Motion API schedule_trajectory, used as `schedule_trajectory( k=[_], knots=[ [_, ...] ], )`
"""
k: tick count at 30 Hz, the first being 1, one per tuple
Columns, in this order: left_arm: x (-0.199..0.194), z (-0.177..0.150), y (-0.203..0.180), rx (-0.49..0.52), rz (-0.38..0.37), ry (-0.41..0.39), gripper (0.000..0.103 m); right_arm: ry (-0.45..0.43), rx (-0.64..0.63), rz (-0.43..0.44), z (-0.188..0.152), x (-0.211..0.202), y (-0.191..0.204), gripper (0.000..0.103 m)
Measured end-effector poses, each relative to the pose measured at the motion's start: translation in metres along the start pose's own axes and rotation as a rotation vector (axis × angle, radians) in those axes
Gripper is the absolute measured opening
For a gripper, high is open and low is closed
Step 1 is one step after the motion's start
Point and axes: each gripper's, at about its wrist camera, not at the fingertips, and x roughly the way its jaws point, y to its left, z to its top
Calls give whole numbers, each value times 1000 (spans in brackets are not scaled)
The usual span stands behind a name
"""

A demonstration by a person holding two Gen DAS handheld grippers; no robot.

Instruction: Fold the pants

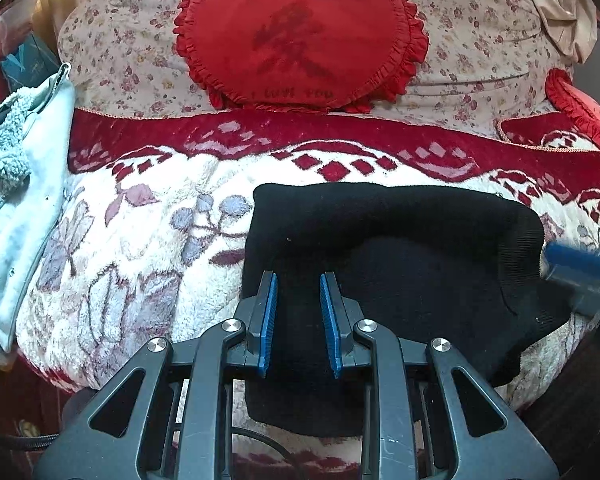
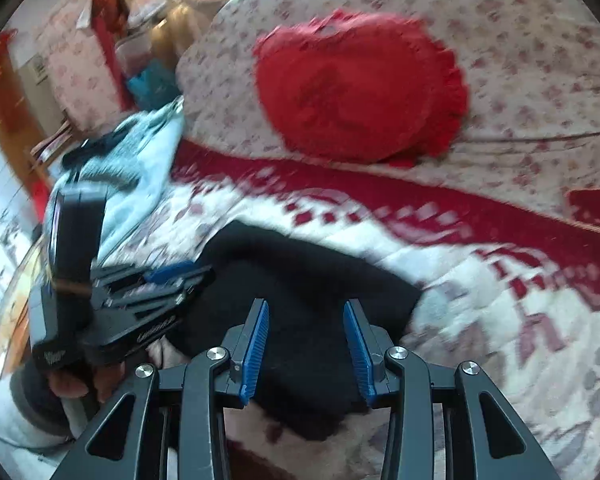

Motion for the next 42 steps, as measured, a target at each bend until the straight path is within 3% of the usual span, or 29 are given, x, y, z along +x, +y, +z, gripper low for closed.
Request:
schedule_trajectory(
  k=[3,5,8,11,13,16,17,20,24,28,31,35,42],
  knots=[
    [-1,-1,0,1,1,1,21,76,-6,-11,-19,21,5,37],
    [0,-3,0,1,-3,5,30,113,-19,-25,-35,32,6,38],
    [2,-4,3,-10,4,3,35,70,-57,-41,-47,29,9,38],
    [-1,-2,9,-28,-21,21,35,64,13,11,-41,14,-2,38],
    [-5,0,18,-56,-54,25,36,7,75,18,-40,-2,-17,38],
    [-5,0,35,-133,-111,36,62,-31,200,2,-45,-7,-48,51],
    [-4,-1,40,-158,-130,38,64,-16,237,-1,-48,-4,-56,51],
    [3,-4,53,-229,-182,66,64,8,331,73,-56,12,-75,51],
    [16,-8,54,-228,-218,95,65,9,376,213,-56,36,-79,51],
    [25,-9,52,-241,-258,88,67,-3,379,251,-51,53,-77,58],
    [34,-10,54,-271,-290,102,67,-11,363,256,-49,55,-76,54],
    [32,-1,51,-253,-322,101,46,-33,331,253,-40,48,-71,39],
    [18,40,41,-191,-307,8,35,-149,270,226,8,25,-75,35]
  ],
)
